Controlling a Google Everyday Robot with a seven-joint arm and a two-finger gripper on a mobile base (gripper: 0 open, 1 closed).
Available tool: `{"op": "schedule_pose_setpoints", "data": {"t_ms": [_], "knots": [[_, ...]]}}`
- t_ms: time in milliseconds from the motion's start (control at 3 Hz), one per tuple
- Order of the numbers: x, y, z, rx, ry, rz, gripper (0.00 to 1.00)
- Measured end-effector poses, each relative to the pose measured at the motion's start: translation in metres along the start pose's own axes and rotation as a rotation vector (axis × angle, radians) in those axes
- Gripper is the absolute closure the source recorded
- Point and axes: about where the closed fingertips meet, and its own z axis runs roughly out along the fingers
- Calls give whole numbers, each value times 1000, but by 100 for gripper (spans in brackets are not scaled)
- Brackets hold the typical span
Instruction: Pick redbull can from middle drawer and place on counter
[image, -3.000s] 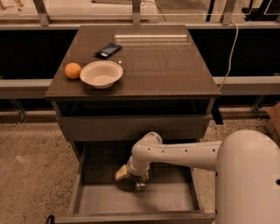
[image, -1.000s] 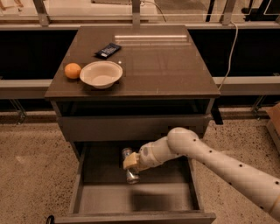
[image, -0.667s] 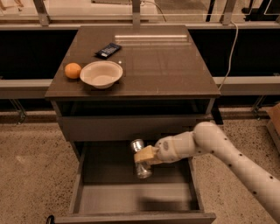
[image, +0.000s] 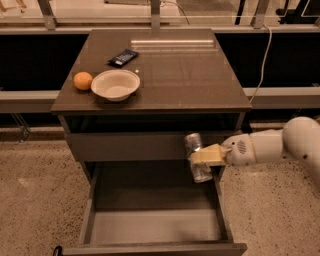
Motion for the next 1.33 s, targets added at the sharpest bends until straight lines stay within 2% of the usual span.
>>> {"op": "schedule_pose_setpoints", "data": {"t_ms": [333,667,1000,1333], "knots": [[43,-45,-64,-56,42,-52,100],[77,-87,-107,-111,68,-100,100],[115,-116,-130,-185,63,-90,100],[176,-134,-141,-349,66,21,100]]}}
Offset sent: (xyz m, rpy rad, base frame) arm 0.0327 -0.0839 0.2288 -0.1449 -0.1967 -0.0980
